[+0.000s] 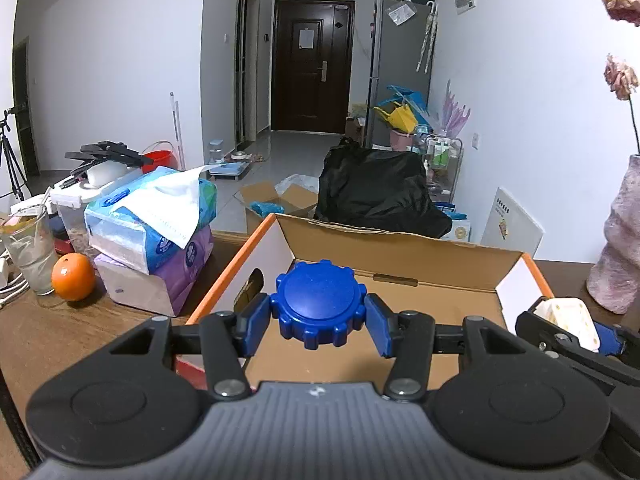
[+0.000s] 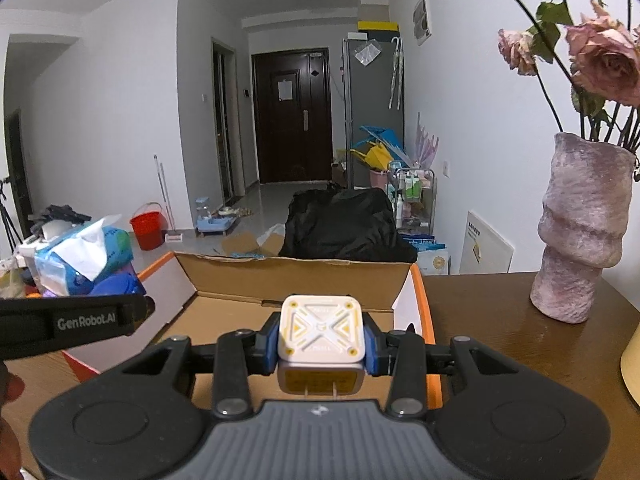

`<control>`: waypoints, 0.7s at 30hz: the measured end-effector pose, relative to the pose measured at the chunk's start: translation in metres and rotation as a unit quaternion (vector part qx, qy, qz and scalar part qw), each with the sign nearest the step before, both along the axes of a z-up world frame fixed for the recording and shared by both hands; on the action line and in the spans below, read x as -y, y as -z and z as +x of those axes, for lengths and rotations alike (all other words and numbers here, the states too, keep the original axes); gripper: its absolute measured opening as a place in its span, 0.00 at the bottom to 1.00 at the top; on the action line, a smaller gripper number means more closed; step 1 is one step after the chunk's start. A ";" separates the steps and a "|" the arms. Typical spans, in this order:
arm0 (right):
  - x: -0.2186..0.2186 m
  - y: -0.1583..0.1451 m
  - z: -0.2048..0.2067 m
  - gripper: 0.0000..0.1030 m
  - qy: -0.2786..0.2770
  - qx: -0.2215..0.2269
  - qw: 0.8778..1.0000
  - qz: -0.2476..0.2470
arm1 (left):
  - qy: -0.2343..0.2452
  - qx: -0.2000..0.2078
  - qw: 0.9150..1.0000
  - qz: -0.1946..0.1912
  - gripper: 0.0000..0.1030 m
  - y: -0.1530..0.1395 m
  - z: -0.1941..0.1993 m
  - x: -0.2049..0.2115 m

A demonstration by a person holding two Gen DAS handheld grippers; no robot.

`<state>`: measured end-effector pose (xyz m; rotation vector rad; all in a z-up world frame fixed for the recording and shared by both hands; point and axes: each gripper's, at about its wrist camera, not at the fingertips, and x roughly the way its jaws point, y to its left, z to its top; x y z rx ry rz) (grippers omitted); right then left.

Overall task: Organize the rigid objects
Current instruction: 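Carry the blue cap and plug adapter over the cardboard box with both tools, then open both tools to drop the blue cap and plug adapter into the box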

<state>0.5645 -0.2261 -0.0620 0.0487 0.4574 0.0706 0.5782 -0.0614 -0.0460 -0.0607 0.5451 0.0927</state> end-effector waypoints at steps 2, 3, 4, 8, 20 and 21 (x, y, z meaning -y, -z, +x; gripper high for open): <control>0.000 0.001 0.005 0.37 0.000 -0.003 1.000 -0.001 | -0.003 -0.002 1.000 0.003 0.51 0.001 0.004 0.001; -0.001 0.002 0.007 0.37 -0.001 -0.004 1.000 -0.002 | -0.003 -0.003 1.000 0.003 0.51 0.002 0.006 0.000; -0.001 0.002 0.010 0.37 -0.001 -0.005 1.000 -0.002 | -0.005 -0.004 1.000 0.004 0.51 0.003 0.008 0.000; -0.003 0.006 0.017 0.37 -0.002 -0.010 1.000 -0.008 | -0.006 -0.015 1.000 0.006 0.51 0.007 0.017 0.000; -0.008 0.019 0.025 0.37 -0.002 -0.023 1.000 -0.013 | -0.008 -0.043 0.999 0.017 0.51 0.023 0.034 0.001; -0.009 0.020 0.025 0.37 -0.002 -0.024 1.000 -0.014 | -0.008 -0.043 0.999 0.018 0.51 0.023 0.034 0.001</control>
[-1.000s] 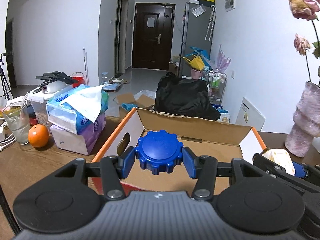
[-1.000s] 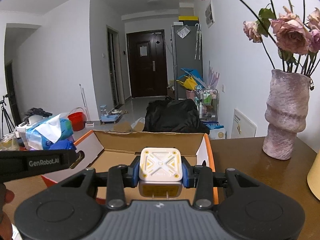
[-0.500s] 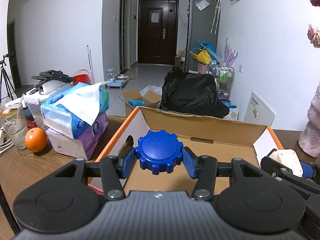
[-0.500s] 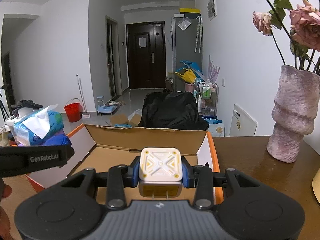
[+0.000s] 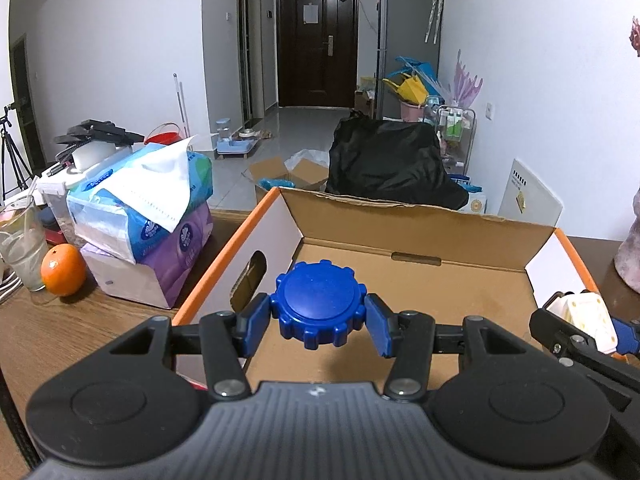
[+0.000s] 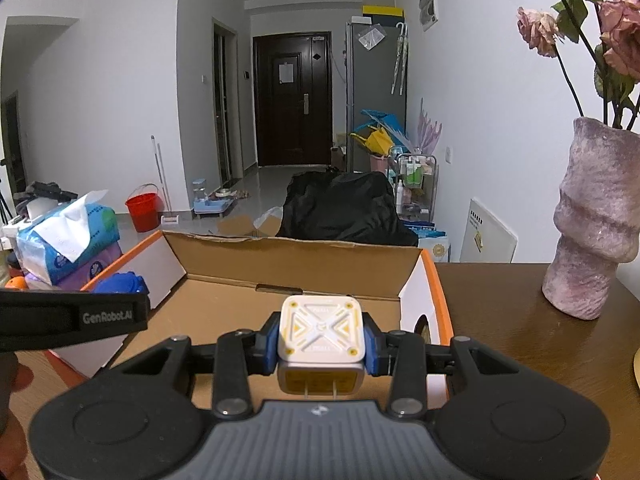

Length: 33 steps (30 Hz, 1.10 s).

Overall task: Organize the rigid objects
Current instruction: 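Open both tools to drop the blue cap and plug adapter into the box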

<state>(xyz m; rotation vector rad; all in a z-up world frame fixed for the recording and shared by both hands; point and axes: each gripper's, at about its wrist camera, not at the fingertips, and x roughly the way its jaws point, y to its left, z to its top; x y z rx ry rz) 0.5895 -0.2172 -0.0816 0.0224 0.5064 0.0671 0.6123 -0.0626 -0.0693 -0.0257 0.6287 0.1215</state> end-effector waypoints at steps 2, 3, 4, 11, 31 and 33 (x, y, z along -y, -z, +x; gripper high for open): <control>0.000 0.001 0.001 0.37 0.001 -0.003 1.000 -0.001 | 0.002 0.000 1.000 -0.001 0.52 0.000 0.000 0.000; 0.000 0.002 0.001 0.37 0.001 -0.004 1.000 -0.001 | 0.005 -0.001 1.000 -0.002 0.52 0.000 0.000 0.000; 0.000 0.002 0.002 0.37 0.001 -0.005 1.000 -0.002 | 0.010 -0.001 1.000 -0.005 0.52 -0.001 0.000 -0.001; 0.005 -0.004 0.000 0.51 0.011 -0.011 1.000 0.000 | -0.007 0.001 1.000 -0.004 0.90 -0.004 -0.002 -0.005; 0.007 -0.009 -0.007 1.00 0.028 -0.004 1.000 -0.009 | -0.029 0.013 0.999 -0.009 1.00 -0.012 -0.010 -0.011; 0.006 -0.009 -0.009 1.00 0.027 -0.004 1.000 -0.009 | -0.029 0.014 0.999 -0.014 1.00 -0.014 -0.012 -0.012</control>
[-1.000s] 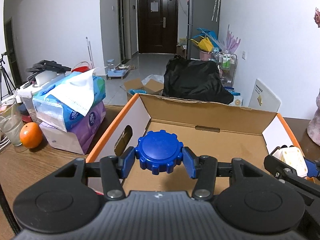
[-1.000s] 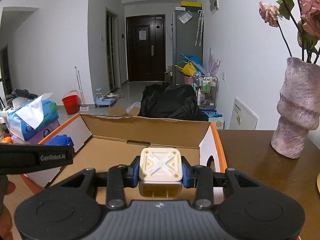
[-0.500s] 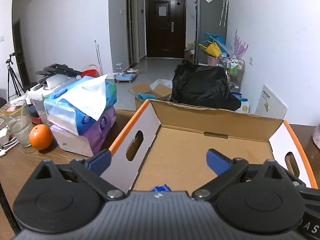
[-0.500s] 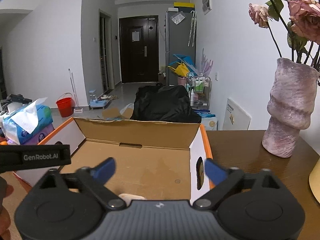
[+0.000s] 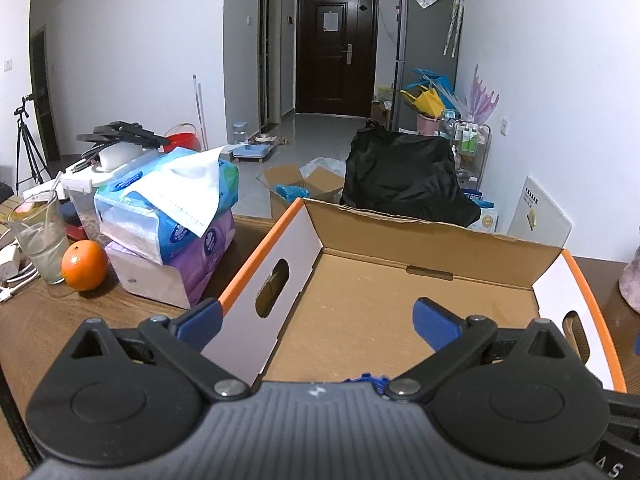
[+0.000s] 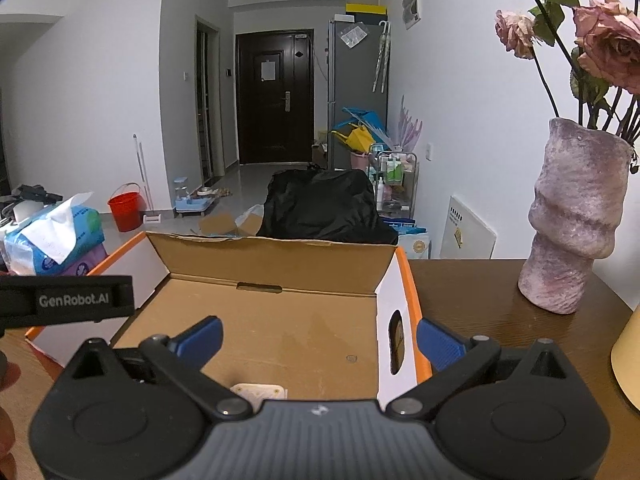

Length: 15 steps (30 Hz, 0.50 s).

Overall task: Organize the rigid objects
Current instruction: 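Open both tools to drop the blue cap and plug adapter into the box, then move the left tool toward the purple cap while the right tool reaches the green spray bottle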

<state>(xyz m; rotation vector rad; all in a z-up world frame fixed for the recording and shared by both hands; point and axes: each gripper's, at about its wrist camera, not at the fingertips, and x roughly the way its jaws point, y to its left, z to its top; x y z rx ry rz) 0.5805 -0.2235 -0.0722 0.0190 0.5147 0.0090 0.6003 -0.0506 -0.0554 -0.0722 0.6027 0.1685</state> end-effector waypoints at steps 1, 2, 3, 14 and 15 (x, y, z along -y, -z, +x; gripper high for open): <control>0.000 -0.001 -0.001 1.00 0.000 0.001 1.000 -0.002 | 0.002 0.003 1.000 -0.001 1.00 -0.001 -0.002 0.000; 0.000 -0.001 -0.003 1.00 0.001 0.002 1.000 -0.004 | 0.003 0.005 1.000 0.001 1.00 -0.002 -0.004 0.000; 0.000 -0.002 -0.005 1.00 0.001 0.003 1.000 -0.005 | 0.003 0.007 1.000 0.002 1.00 -0.003 -0.006 0.000; 0.009 -0.010 -0.024 1.00 0.007 0.018 1.000 0.004 | 0.005 0.017 1.000 0.005 1.00 -0.011 -0.027 -0.002; 0.009 -0.011 -0.028 1.00 0.008 0.021 1.000 0.004 | 0.007 0.017 1.000 0.006 1.00 -0.011 -0.030 -0.002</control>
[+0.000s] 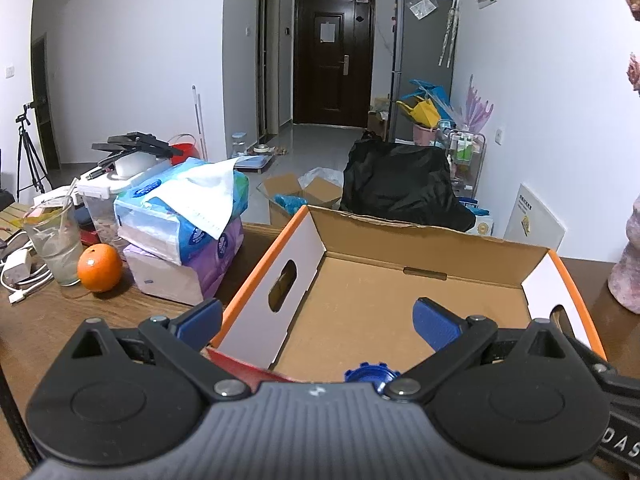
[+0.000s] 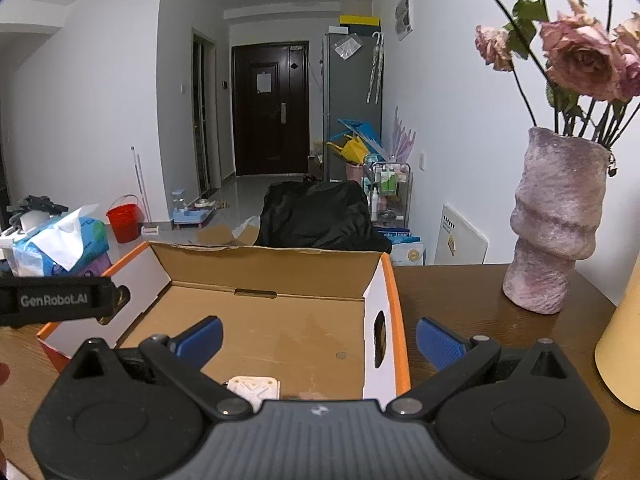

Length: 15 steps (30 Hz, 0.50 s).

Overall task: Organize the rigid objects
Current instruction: 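Move the left tool toward the purple cap while the right tool reaches the green spray bottle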

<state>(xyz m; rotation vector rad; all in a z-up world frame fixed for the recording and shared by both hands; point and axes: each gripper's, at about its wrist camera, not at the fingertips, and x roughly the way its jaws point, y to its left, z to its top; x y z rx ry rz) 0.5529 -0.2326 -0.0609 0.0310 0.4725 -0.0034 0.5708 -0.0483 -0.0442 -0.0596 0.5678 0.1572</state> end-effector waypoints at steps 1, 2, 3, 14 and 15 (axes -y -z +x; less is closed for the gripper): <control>0.000 -0.001 -0.003 1.00 0.000 0.002 1.000 0.001 | 0.001 0.001 1.000 0.001 1.00 -0.001 -0.003 0.000; 0.000 -0.002 -0.006 1.00 0.000 0.004 1.000 0.001 | 0.002 0.003 1.000 0.000 1.00 -0.001 -0.006 -0.001; 0.001 -0.002 -0.009 1.00 0.000 0.005 1.000 0.002 | 0.002 0.004 1.000 -0.001 1.00 -0.002 -0.010 -0.002; -0.002 -0.010 -0.047 1.00 -0.004 0.018 1.000 -0.003 | 0.009 0.014 1.000 0.004 1.00 -0.011 -0.048 -0.005; -0.002 -0.010 -0.050 1.00 -0.005 0.019 1.000 -0.004 | 0.012 0.016 1.000 0.004 1.00 -0.012 -0.053 -0.005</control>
